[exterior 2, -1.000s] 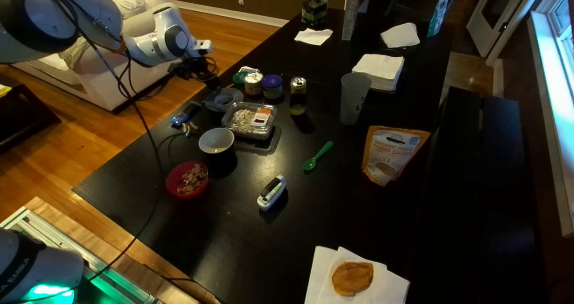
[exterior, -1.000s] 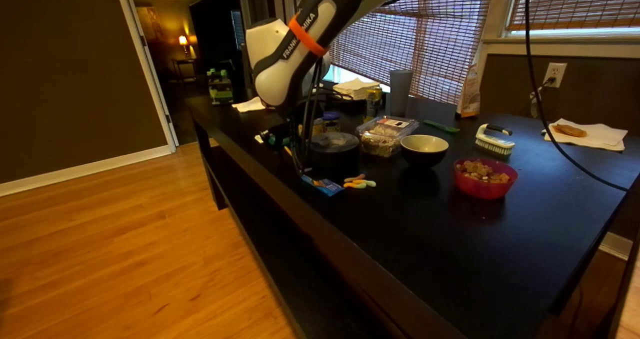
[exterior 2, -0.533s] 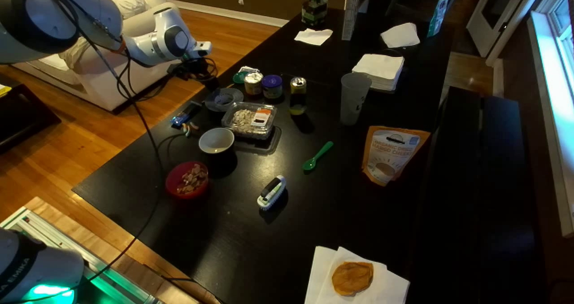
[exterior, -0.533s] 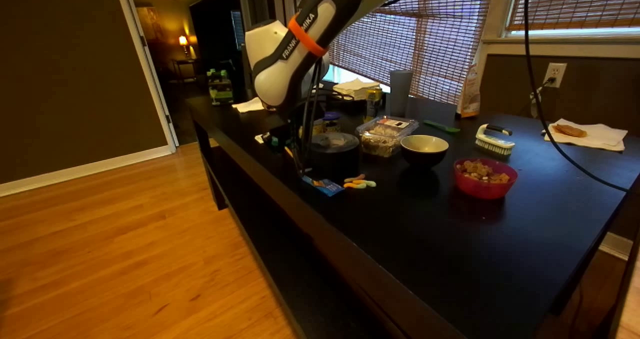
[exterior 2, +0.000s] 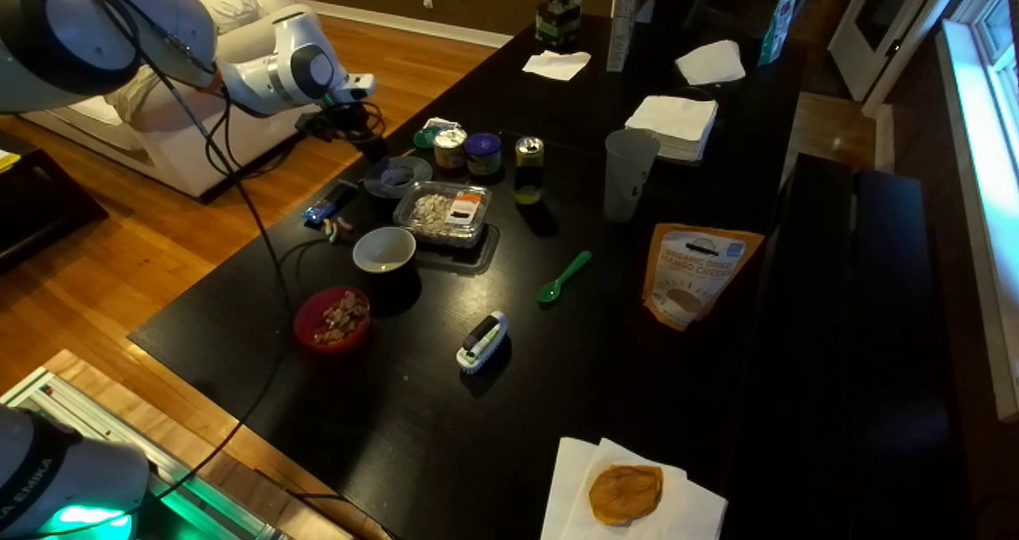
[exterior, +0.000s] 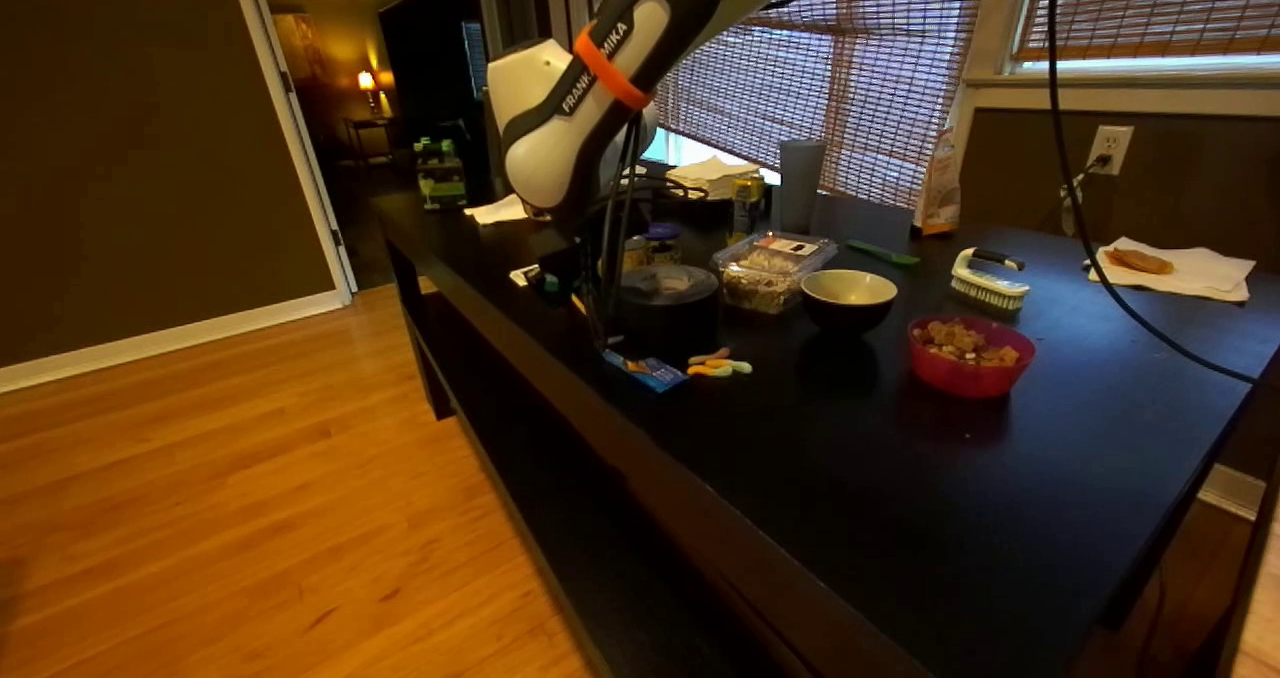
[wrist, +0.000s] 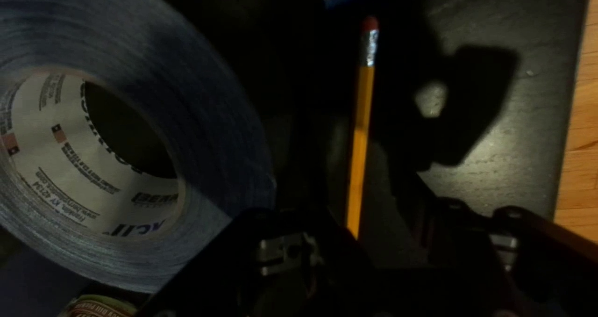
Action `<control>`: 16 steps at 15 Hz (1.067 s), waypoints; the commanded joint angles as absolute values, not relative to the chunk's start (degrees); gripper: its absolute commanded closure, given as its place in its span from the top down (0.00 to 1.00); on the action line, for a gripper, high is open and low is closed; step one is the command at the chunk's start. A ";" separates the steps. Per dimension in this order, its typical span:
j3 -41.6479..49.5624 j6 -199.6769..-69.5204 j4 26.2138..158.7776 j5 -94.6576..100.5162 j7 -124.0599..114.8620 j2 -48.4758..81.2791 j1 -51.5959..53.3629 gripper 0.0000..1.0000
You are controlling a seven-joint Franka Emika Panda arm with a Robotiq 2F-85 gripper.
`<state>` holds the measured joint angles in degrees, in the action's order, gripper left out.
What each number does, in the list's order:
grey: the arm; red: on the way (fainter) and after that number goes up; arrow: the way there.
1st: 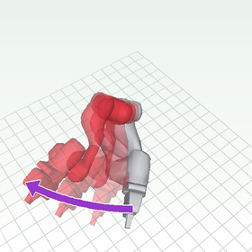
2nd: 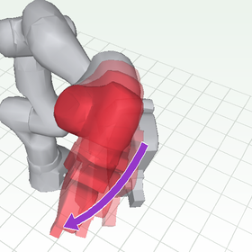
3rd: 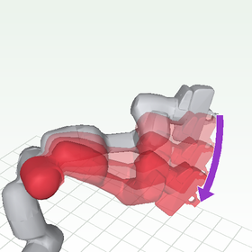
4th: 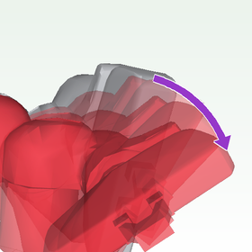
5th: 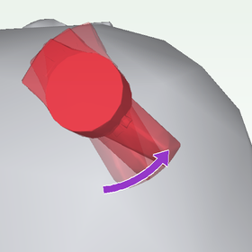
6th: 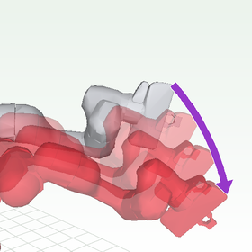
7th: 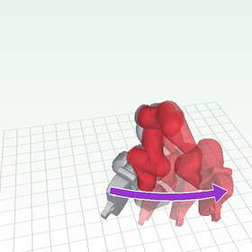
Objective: Put the pencil in the middle of the tape
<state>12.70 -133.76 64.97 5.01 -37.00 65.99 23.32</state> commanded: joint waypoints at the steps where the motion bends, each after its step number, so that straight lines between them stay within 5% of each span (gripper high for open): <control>1: 11.50 -131.42 62.52 6.83 -37.81 67.58 23.01 0.43; 16: 9.35 -126.60 57.81 6.19 -37.85 70.30 22.18 0.30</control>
